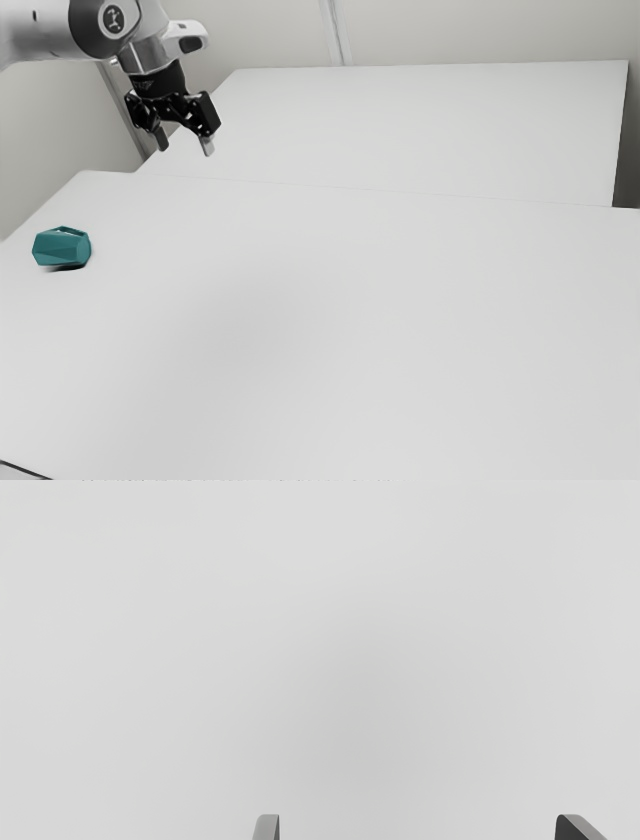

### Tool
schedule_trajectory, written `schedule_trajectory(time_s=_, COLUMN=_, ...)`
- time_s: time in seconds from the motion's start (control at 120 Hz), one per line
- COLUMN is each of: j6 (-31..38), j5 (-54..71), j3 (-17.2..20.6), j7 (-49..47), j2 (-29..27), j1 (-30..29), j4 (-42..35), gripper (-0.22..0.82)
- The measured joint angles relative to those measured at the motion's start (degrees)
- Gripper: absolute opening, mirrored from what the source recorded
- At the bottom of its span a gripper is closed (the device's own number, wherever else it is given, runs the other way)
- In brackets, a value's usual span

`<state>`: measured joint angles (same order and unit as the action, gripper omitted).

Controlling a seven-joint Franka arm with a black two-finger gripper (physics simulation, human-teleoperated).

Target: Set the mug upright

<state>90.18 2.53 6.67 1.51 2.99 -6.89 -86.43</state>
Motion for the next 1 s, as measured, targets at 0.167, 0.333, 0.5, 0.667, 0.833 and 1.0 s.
schedule_trajectory(time_s=0.167, j6=1.1, j5=-0.4, j3=0.0, j7=0.0, j2=-0.9, j1=-1.4, j4=-1.7, gripper=0.60)
schedule_trajectory(time_s=0.333, j6=2.3, j5=-1.3, j3=-0.1, j7=0.0, j2=-1.8, j1=-4.6, j4=-4.1, gripper=0.60)
schedule_trajectory(time_s=0.5, j6=4.6, j5=-3.6, j3=0.0, j7=2.2, j2=-1.8, j1=-8.7, j4=-6.9, gripper=0.60)
schedule_trajectory(time_s=0.667, j6=7.1, j5=-7.9, j3=0.0, j7=7.6, j2=-1.3, j1=-13.8, j4=-8.9, gripper=0.60)
schedule_trajectory(time_s=0.833, j6=9.1, j5=-11.9, j3=-0.1, j7=14.6, j2=0.2, j1=-21.1, j4=-9.7, gripper=0.60)
schedule_trajectory(time_s=1.0, j6=10.0, j5=-14.2, j3=-0.1, j7=21.7, j2=2.1, j1=-27.8, j4=-9.7, gripper=0.60)
